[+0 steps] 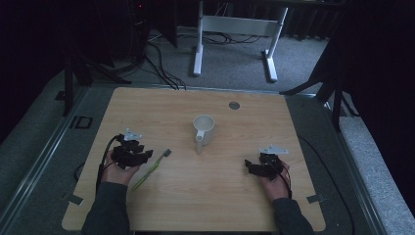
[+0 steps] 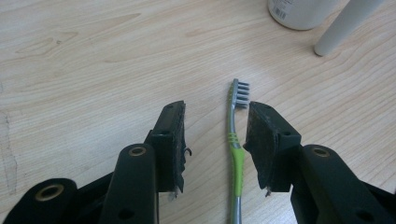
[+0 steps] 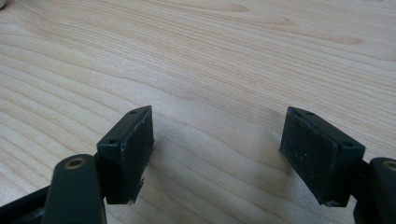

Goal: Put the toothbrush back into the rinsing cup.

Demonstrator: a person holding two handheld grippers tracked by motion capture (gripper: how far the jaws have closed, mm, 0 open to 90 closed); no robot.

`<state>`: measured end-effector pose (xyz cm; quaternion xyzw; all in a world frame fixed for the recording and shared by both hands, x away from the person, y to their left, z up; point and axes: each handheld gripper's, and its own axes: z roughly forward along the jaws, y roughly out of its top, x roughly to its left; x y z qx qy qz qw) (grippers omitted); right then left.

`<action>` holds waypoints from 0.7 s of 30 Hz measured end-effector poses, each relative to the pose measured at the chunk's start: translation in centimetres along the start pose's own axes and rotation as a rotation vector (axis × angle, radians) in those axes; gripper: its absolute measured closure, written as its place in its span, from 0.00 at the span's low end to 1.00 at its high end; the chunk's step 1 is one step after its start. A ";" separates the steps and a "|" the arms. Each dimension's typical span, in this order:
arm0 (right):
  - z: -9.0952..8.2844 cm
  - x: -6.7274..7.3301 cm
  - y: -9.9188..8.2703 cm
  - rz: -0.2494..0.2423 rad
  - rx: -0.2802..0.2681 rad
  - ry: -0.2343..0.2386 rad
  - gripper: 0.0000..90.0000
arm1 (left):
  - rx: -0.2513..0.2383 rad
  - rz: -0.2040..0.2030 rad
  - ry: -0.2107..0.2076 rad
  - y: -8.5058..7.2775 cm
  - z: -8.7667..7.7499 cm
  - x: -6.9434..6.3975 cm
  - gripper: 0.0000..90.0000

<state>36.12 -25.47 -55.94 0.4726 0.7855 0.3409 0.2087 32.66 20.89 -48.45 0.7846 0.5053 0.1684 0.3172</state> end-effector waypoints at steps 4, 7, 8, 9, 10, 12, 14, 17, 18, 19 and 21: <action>0.0 0.0 0.0 -0.001 0.000 0.000 0.28 | 0.024 0.005 -0.004 0.4 0.0 -0.2 0.64; 0.0 0.0 0.0 -0.001 0.001 0.000 0.28 | 0.039 0.008 -0.009 0.8 -0.1 -0.2 0.64; 0.0 0.0 0.0 -0.001 0.001 0.000 0.28 | 0.046 0.012 -0.010 0.9 -0.1 -0.2 0.64; 0.0 0.0 0.0 -0.001 0.001 0.000 0.28 | 0.046 0.012 -0.010 0.9 -0.1 -0.2 0.64; 0.0 0.0 0.0 0.000 0.001 0.000 0.28 | 0.046 0.012 -0.010 0.9 -0.1 -0.2 0.64; 0.0 0.0 0.0 0.002 0.000 0.000 0.28 | 0.068 0.024 -0.016 1.6 -0.1 -0.3 0.65; 0.0 0.0 0.0 0.002 0.000 0.000 0.28 | 0.077 0.030 -0.016 1.9 -0.1 -0.4 0.65; 0.0 0.0 0.0 0.004 0.001 0.000 0.28 | 0.098 0.050 -0.021 2.2 0.1 -0.6 0.68; 0.0 0.0 0.0 0.003 0.001 0.000 0.28 | 0.111 0.060 -0.021 2.3 0.2 -0.7 0.69; 0.0 0.0 0.0 0.003 0.001 0.000 0.28 | 0.124 0.066 -0.020 2.4 0.4 -0.8 0.69; 0.0 0.0 0.0 0.003 0.001 0.000 0.28 | 0.147 0.080 -0.018 2.7 0.6 -0.9 0.69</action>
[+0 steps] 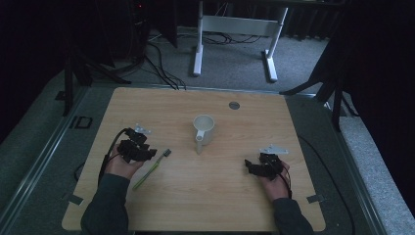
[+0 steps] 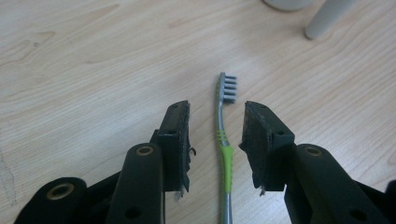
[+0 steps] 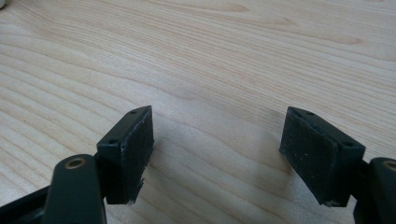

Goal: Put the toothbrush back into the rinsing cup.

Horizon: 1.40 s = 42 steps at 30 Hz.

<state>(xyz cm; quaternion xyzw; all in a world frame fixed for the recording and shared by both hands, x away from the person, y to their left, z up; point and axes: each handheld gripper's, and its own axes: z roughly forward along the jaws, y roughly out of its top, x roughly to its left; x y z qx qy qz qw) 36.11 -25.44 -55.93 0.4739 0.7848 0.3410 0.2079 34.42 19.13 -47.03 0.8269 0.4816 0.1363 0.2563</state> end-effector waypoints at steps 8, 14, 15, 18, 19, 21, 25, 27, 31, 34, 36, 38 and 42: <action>0.0 0.0 0.0 -0.001 0.001 0.000 0.28 | 0.064 0.016 -0.005 1.4 -0.1 -0.4 0.73; 0.0 0.0 0.0 0.001 0.000 0.000 0.28 | 0.148 0.026 -0.032 2.4 0.5 -0.7 0.78; 0.0 0.0 0.0 0.001 0.000 0.000 0.28 | 0.159 0.032 -0.033 2.5 0.6 -0.7 0.78; 0.0 0.0 0.0 0.001 0.000 0.000 0.28 | 0.188 0.036 -0.035 2.9 0.9 -0.8 0.79; 0.0 0.0 0.0 0.001 0.001 0.000 0.28 | 0.193 0.034 -0.034 2.9 0.9 -0.8 0.79; 0.0 0.0 0.0 0.000 0.001 0.000 0.28 | 0.214 0.038 -0.034 3.1 1.1 -0.9 0.79; 0.0 0.0 0.0 0.000 0.001 0.000 0.28 | 0.265 0.051 -0.034 3.2 1.8 -1.1 0.78; 0.0 0.0 0.0 -0.001 0.001 0.000 0.28 | 0.308 0.061 -0.026 3.2 2.4 -1.3 0.79; 0.0 0.0 0.0 -0.002 0.001 0.000 0.28 | 0.371 0.078 -0.025 3.0 3.4 -1.6 0.79; 0.0 0.0 0.0 -0.002 0.001 0.000 0.28 | 0.401 0.085 -0.022 3.0 3.8 -1.7 0.80; 0.0 0.0 0.0 -0.002 0.001 0.000 0.28 | 0.412 0.084 -0.018 3.0 4.0 -1.7 0.80; 0.0 0.0 0.0 -0.002 0.001 0.000 0.28 | 0.433 0.090 -0.013 2.9 4.3 -1.8 0.80; 0.0 0.0 0.0 -0.002 0.000 0.000 0.28 | 0.459 0.093 -0.014 2.8 4.9 -1.9 0.81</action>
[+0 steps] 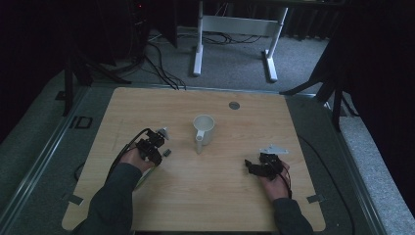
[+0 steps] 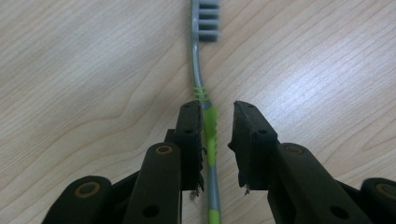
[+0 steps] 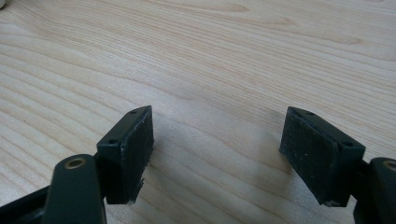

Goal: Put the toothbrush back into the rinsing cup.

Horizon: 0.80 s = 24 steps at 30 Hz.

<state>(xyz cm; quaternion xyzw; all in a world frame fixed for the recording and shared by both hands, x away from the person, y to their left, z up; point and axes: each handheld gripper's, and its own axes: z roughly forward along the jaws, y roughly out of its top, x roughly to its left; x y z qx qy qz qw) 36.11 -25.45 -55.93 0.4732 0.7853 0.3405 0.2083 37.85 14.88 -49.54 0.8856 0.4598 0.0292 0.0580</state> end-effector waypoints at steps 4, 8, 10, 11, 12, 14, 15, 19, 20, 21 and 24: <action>0.0 0.0 0.0 0.000 0.000 0.000 0.28 | 0.035 0.007 0.006 0.3 0.6 0.0 0.83; 0.0 0.0 0.0 0.000 0.000 0.000 0.28 | 0.061 0.015 0.011 0.4 1.1 -0.1 0.83; 0.0 0.0 0.0 0.000 0.000 0.000 0.28 | 0.074 0.021 0.011 0.4 1.2 -0.2 0.83; 0.0 0.0 0.0 0.000 0.000 0.000 0.28 | 0.079 0.024 0.014 0.4 1.3 -0.2 0.84; 0.0 0.0 0.0 0.000 0.000 0.000 0.28 | 0.084 0.026 0.016 0.4 1.4 -0.3 0.84; 0.0 0.0 0.0 0.000 0.000 0.000 0.28 | 0.094 0.031 0.017 0.5 1.6 -0.3 0.84; 0.0 0.0 0.0 -0.001 0.000 0.000 0.28 | 0.099 0.034 0.020 0.5 1.7 -0.3 0.84; 0.0 0.0 0.0 0.000 0.000 0.000 0.28 | 0.118 0.041 0.031 0.5 2.0 -0.3 0.85; 0.0 0.0 0.0 0.000 0.000 0.000 0.28 | 0.123 0.042 0.030 0.6 2.0 -0.3 0.85; 0.0 0.0 0.0 0.000 0.000 0.000 0.28 | 0.127 0.041 0.032 0.6 2.1 -0.3 0.85; 0.0 0.0 0.0 0.000 0.000 0.000 0.28 | 0.137 0.046 0.033 0.6 2.3 -0.3 0.87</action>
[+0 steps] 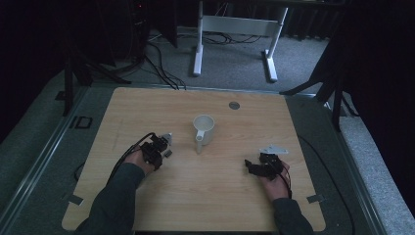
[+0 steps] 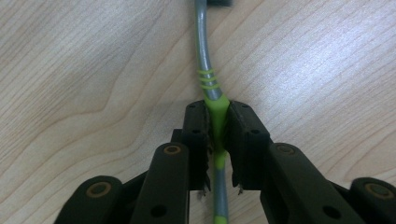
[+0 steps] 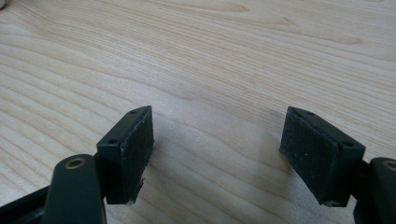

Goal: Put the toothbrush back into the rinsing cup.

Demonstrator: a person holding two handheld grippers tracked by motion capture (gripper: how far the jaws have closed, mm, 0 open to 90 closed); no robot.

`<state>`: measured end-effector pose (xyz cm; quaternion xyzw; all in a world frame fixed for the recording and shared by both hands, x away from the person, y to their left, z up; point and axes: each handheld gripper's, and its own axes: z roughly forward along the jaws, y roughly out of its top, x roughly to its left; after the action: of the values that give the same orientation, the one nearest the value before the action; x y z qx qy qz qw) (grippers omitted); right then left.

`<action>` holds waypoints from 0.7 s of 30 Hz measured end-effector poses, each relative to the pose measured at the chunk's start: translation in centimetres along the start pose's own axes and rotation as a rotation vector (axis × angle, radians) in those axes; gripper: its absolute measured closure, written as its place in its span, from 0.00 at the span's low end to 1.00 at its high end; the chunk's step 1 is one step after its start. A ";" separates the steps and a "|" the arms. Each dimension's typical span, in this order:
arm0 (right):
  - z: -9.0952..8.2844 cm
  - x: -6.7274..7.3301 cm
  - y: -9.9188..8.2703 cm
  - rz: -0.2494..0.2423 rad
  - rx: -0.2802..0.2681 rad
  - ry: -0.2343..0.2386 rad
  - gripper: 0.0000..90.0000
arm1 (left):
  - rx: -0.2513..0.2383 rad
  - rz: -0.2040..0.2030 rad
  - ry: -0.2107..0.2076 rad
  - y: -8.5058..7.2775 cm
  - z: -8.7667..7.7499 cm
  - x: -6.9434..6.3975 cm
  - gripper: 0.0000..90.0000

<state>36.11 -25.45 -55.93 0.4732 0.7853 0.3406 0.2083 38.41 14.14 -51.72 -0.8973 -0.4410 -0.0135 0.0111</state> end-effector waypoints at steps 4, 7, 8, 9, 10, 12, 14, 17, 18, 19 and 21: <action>0.0 0.0 0.0 0.000 0.000 0.000 0.28 | 0.004 0.009 -0.002 0.0 0.0 0.0 0.89; 0.0 0.0 0.0 0.000 0.000 0.000 0.28 | 0.004 0.010 -0.009 0.0 0.0 0.1 0.89; 0.0 0.0 0.0 0.000 0.000 0.000 0.28 | 0.005 0.012 -0.010 0.0 0.0 0.2 0.89; 0.0 0.0 0.0 0.000 0.000 0.000 0.28 | 0.004 0.013 -0.010 0.0 0.0 0.2 0.89; 0.0 0.0 0.0 -0.001 0.000 0.000 0.28 | 0.003 0.014 -0.006 0.0 0.0 0.2 0.90; 0.0 0.0 0.0 0.000 0.000 0.000 0.28 | -0.001 0.013 -0.002 -0.1 0.0 0.2 0.90; 0.0 0.0 0.0 0.000 0.000 0.000 0.28 | -0.009 0.010 0.001 -0.1 0.0 0.4 0.90; 0.0 0.0 0.0 0.000 0.000 0.000 0.28 | -0.032 0.003 -0.001 -0.3 -0.4 0.6 0.90; 0.0 0.0 0.0 0.000 0.000 0.000 0.28 | -0.042 -0.001 0.001 -0.4 -0.5 0.6 0.90; 0.0 0.0 0.0 0.000 0.000 0.001 0.28 | -0.050 -0.001 0.003 -0.5 -0.7 0.7 0.90; 0.0 0.0 0.0 0.000 0.000 0.001 0.28 | -0.075 -0.008 0.004 -0.6 -1.0 0.8 0.90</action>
<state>36.12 -25.45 -55.93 0.4731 0.7854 0.3406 0.2081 38.41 15.17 -50.70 -0.8953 -0.4438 -0.0319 -0.0216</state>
